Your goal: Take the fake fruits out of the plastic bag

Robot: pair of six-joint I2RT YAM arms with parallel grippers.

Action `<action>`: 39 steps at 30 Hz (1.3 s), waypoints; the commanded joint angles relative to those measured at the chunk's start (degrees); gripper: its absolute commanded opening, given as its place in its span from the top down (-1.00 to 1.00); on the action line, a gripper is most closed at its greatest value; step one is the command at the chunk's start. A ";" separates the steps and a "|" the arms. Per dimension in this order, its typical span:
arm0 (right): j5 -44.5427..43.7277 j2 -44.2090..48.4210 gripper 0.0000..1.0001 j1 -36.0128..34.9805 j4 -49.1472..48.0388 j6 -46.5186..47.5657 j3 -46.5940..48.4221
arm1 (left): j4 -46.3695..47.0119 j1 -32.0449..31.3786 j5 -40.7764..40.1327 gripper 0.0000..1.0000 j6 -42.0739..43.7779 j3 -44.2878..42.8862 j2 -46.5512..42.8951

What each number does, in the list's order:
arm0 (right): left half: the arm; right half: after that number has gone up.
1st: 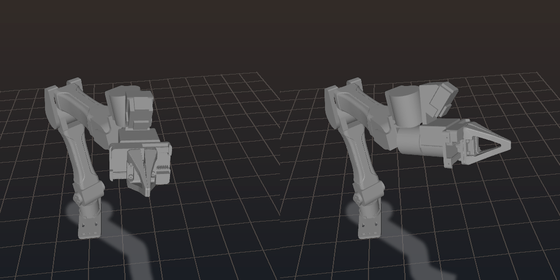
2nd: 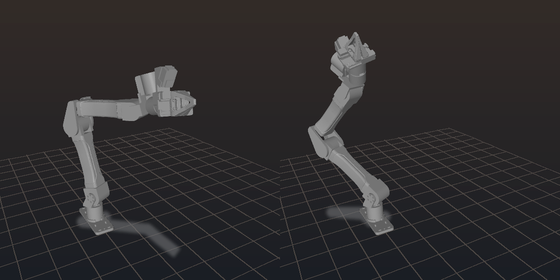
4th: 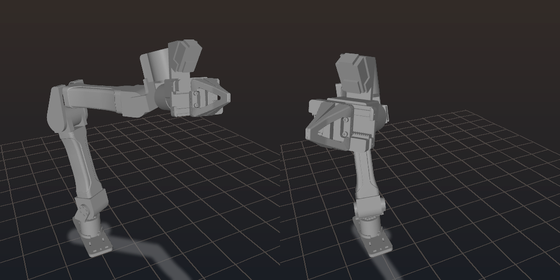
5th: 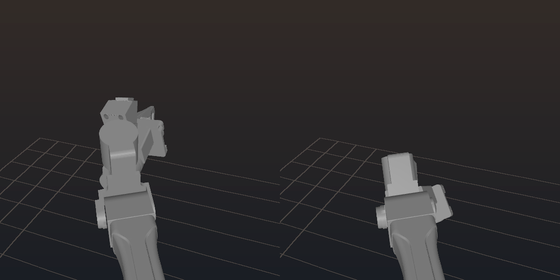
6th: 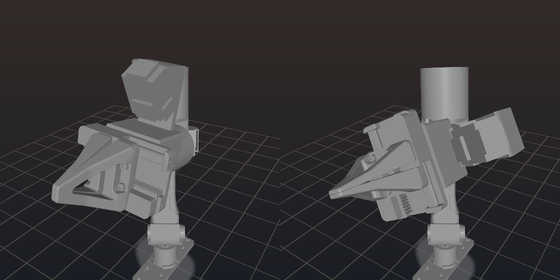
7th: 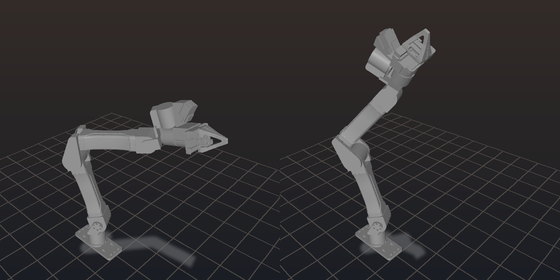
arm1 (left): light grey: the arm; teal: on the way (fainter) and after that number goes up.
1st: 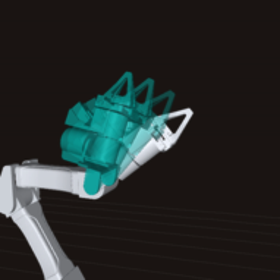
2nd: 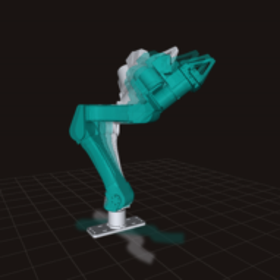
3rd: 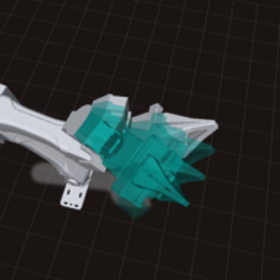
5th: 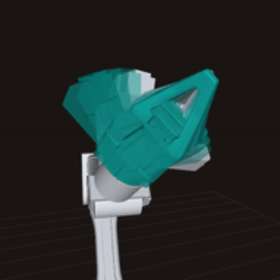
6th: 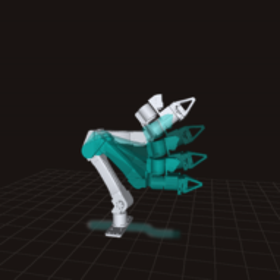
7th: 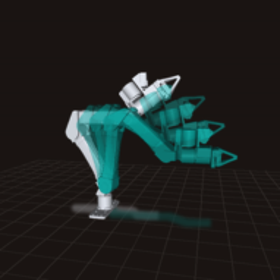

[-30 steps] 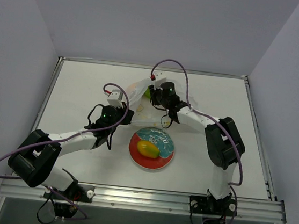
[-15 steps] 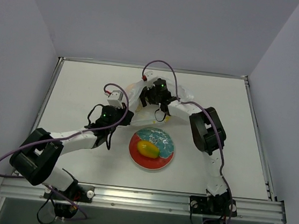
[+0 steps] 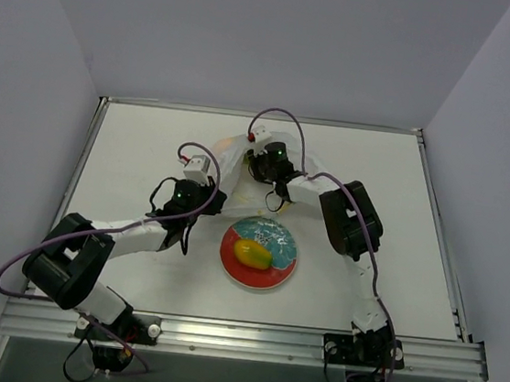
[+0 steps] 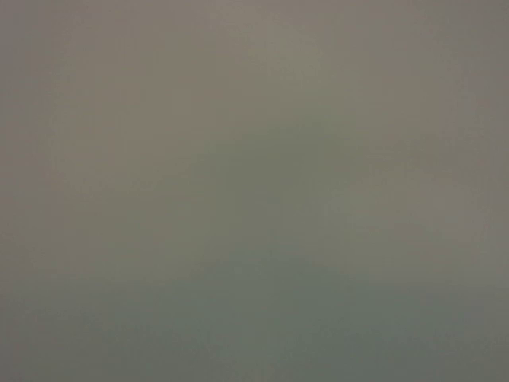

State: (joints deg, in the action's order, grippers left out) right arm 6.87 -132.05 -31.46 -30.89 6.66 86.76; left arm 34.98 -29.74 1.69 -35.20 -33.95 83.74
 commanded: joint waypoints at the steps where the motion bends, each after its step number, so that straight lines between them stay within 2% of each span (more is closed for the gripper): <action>1: 0.68 7.76 0.69 0.26 -7.42 -2.96 -4.75 | 2.54 0.56 0.94 0.95 -1.18 -3.13 0.89; 6: 1.13 15.83 0.70 -1.05 -8.74 -6.30 -12.48 | 4.57 0.64 2.26 0.95 -2.33 -3.14 1.86; 13: -2.65 25.34 0.68 -5.36 -9.36 -10.43 -23.65 | 5.45 0.56 1.20 0.95 -2.94 -1.64 -0.42; 20: -14.68 24.66 0.53 -6.68 -6.12 -11.40 -21.29 | 4.31 0.64 0.68 0.95 -2.59 -0.85 -4.02; 25: -16.98 17.80 0.23 -5.63 -2.51 -10.26 -13.91 | 3.43 0.56 0.15 0.95 -2.07 -0.59 -5.35; 27: -16.64 15.51 -0.14 -5.19 -1.19 -9.12 -11.54 | 3.34 0.56 0.15 0.95 -1.98 -0.67 -5.61; 29: -14.01 13.67 -0.31 -4.66 0.47 -8.24 -9.78 | 3.25 0.56 0.24 0.95 -1.89 -0.67 -5.61; 35: -15.67 7.70 -0.63 -3.70 3.56 -4.02 -1.60 | 3.95 0.56 1.47 0.95 -2.33 -1.11 -4.21; 39: -14.26 3.65 -0.65 -3.08 3.56 -2.62 3.14 | 4.22 0.56 1.65 0.95 -2.50 -1.03 -4.12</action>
State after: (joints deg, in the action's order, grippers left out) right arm -7.51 -126.72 -35.16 -27.62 1.72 85.84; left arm 36.60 -29.39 2.83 -37.67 -34.09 80.16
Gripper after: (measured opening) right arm 0.825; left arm 0.027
